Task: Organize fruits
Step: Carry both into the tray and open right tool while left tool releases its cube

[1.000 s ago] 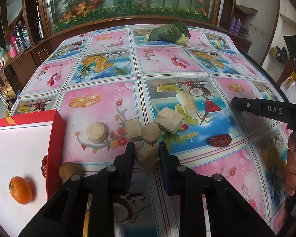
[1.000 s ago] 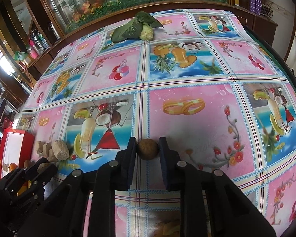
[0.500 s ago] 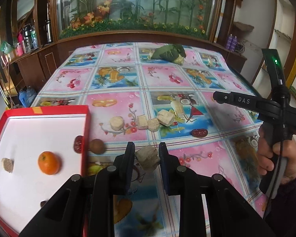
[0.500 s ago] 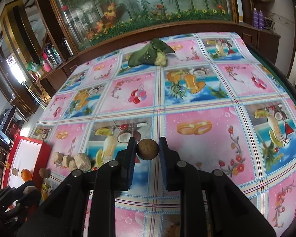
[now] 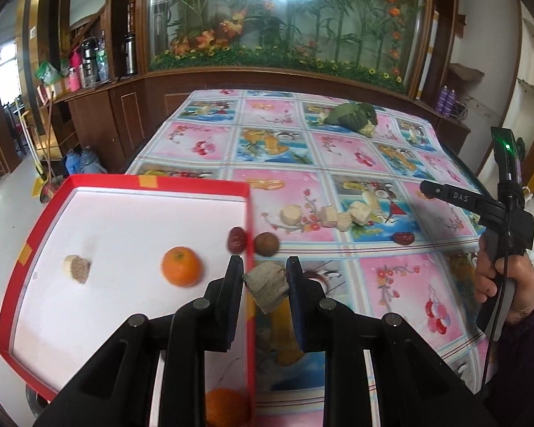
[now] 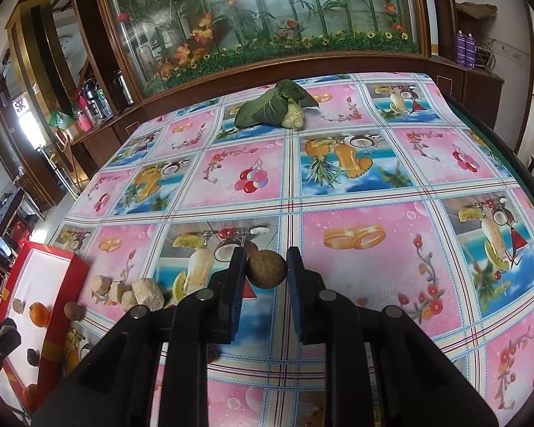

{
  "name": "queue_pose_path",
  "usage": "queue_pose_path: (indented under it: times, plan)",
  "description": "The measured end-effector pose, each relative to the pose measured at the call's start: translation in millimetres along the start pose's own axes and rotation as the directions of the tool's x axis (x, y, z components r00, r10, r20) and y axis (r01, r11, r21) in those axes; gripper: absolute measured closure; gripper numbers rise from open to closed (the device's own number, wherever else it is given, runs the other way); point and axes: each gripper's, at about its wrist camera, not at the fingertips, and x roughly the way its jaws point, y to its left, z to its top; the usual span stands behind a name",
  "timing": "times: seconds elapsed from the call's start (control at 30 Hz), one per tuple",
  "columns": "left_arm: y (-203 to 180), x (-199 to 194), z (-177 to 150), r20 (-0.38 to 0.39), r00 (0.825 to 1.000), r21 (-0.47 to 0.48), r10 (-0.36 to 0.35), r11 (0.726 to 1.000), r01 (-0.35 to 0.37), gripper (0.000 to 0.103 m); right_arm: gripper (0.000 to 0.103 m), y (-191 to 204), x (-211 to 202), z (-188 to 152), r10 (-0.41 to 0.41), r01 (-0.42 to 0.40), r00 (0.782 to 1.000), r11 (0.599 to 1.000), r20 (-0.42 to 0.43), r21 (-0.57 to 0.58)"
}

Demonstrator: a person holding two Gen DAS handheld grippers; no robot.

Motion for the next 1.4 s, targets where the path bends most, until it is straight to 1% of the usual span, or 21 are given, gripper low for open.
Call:
queue_pose_path:
  times: [0.17, 0.27, 0.37, 0.43, 0.47, 0.57, 0.67, 0.73, 0.83, 0.93, 1.03, 1.13, 1.27, 1.4]
  plan:
    - [21.9, -8.4, -5.8, 0.006, 1.000, -0.024, 0.014, 1.000, -0.014, 0.079, 0.078, 3.3, -2.8, -3.8, -0.007, 0.007, 1.000, 1.000, 0.013, 0.008]
    - [36.5, -14.8, -7.5, 0.021, 0.999, -0.035, 0.035, 0.999, -0.034, 0.079, 0.078, 15.4, -9.1, -8.8, -0.008, 0.008, 1.000, 1.000, 0.028, 0.001]
    - [55.0, -19.4, -8.9, 0.026, 0.998, -0.053, 0.052, 0.997, -0.050, 0.079, 0.078, 41.8, -15.8, -17.3, 0.038, -0.037, 0.999, 0.999, 0.033, -0.031]
    - [69.3, -22.0, -10.7, 0.031, 0.997, -0.069, 0.069, 0.995, -0.067, 0.079, 0.078, 64.9, -19.3, -25.2, 0.089, -0.087, 0.996, 0.995, 0.027, -0.058]
    - [77.1, -22.8, -11.4, 0.033, 0.996, -0.078, 0.083, 0.994, -0.080, 0.079, 0.078, 80.3, -20.6, -29.7, 0.127, -0.125, 0.992, 0.990, 0.017, -0.072]
    - [99.8, -24.3, -15.2, 0.028, 0.993, -0.109, 0.116, 0.988, -0.113, 0.079, 0.078, 120.8, -22.6, -40.3, 0.228, -0.229, 0.973, 0.968, -0.021, -0.100]
    - [120.1, -28.9, -20.0, 0.029, 0.989, -0.137, 0.148, 0.980, -0.143, 0.079, 0.078, 166.3, -23.3, -52.2, 0.329, -0.335, 0.942, 0.933, -0.070, -0.131]
    - [131.8, -31.0, -22.5, 0.026, 0.985, -0.151, 0.169, 0.975, -0.163, 0.079, 0.078, 197.4, -24.3, -62.6, 0.374, -0.388, 0.921, 0.906, -0.110, -0.168]
    - [148.9, -33.2, -27.3, 0.019, 0.980, -0.174, 0.198, 0.966, -0.192, 0.079, 0.078, 235.0, -25.7, -76.3, 0.414, -0.441, 0.896, 0.872, -0.160, -0.215]
    - [158.4, -32.3, -32.4, 0.009, 0.978, -0.182, 0.209, 0.962, -0.204, 0.079, 0.078, 263.3, -25.8, -87.7, 0.429, -0.471, 0.880, 0.844, -0.204, -0.256]
    - [161.9, -27.1, -34.2, -0.006, 0.978, -0.175, 0.206, 0.963, -0.204, 0.079, 0.078, 281.9, -24.2, -97.3, 0.431, -0.491, 0.867, 0.824, -0.250, -0.282]
    - [167.2, -22.5, -37.0, -0.022, 0.978, -0.178, 0.205, 0.962, -0.206, 0.079, 0.078, 296.3, -19.3, -105.1, 0.413, -0.494, 0.863, 0.814, -0.292, -0.307]
    - [177.7, -20.9, -39.3, -0.035, 0.976, -0.196, 0.215, 0.956, -0.218, 0.079, 0.078, 310.3, -15.0, -113.1, 0.394, -0.494, 0.860, 0.805, -0.325, -0.330]
    - [184.6, -16.4, -43.7, -0.066, 0.973, -0.204, 0.223, 0.951, -0.232, 0.079, 0.078, 324.5, -9.6, -120.9, 0.375, -0.501, 0.852, 0.788, -0.366, -0.357]
